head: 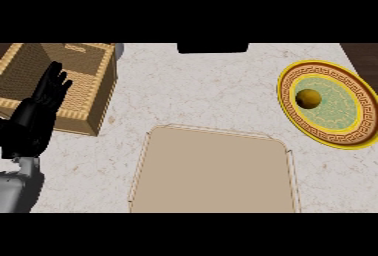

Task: Pick the lemon from the tray and place it in the plate

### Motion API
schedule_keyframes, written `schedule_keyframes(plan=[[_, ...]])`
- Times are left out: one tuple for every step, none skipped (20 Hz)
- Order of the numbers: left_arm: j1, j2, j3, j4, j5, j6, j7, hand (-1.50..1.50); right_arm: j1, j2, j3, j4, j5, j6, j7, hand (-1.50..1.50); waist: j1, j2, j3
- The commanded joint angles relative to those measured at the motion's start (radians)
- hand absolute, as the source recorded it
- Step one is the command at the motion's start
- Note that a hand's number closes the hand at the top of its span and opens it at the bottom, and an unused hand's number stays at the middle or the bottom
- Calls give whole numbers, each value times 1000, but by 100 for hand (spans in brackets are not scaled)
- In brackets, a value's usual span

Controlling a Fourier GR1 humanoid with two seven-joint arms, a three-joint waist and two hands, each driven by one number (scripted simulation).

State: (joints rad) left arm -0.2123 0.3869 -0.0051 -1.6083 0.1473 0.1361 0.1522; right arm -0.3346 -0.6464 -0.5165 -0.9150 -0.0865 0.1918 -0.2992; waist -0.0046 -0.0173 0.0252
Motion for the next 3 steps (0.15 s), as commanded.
schedule_keyframes(plan=[[106, -78, -67, 87, 3, 3, 48, 0, 13, -18, 1, 52, 23, -4, -21, -150, 13, 27, -24], [94, -62, -55, 100, -1, -8, 33, 0, 27, -44, -6, 54, 11, 38, -23, -150, 2, 25, -25], [74, -82, -59, 131, -5, -2, 13, 0, -7, -64, -21, 84, 2, 34, -9, -150, 1, 31, -25]])
